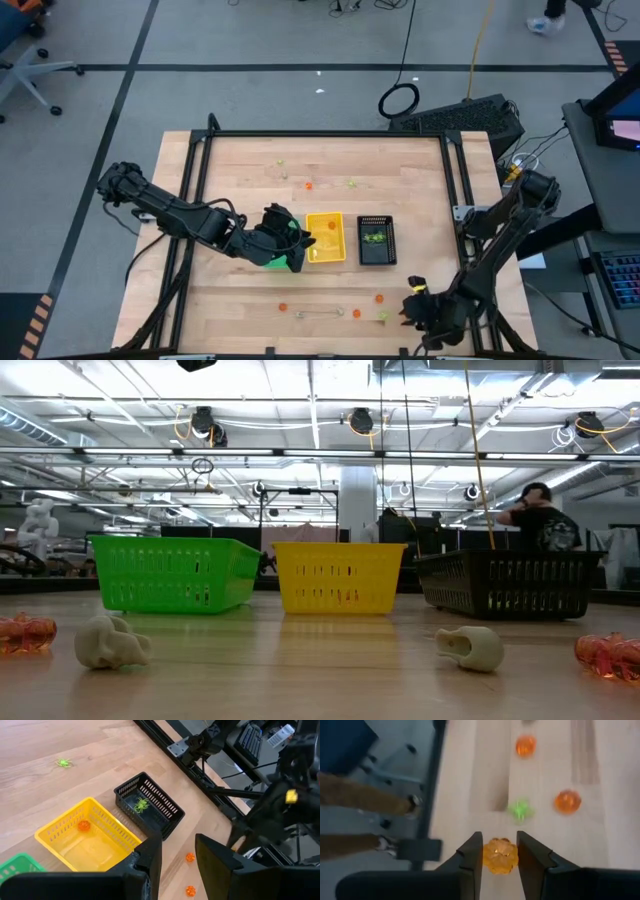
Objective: Sort Halloween decoration
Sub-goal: Put the orange pumpkin toy into the yellow basket
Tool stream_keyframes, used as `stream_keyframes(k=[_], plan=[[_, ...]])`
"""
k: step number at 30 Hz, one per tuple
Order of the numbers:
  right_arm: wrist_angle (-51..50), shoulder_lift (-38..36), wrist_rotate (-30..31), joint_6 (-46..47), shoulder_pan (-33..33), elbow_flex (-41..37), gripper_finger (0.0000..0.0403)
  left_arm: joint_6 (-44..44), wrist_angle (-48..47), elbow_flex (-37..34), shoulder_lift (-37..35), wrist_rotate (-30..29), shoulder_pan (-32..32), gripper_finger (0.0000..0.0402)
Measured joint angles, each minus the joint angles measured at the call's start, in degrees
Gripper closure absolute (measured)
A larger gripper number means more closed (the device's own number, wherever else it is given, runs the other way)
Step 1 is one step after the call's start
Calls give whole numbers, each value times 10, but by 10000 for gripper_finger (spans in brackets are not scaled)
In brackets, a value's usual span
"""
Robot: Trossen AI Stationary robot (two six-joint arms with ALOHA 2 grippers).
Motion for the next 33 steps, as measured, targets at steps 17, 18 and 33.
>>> stream_keyframes(k=[17,18,33], plan=[[23,-263,13,-28,-123,1,328,-2,16,0,0,0,0,285],[27,-272,14,-28,-133,1,328,0,21,0,0,0,0,285],[195,-315,13,-98,-264,1,331,166,112,0,0,2,13,285]])
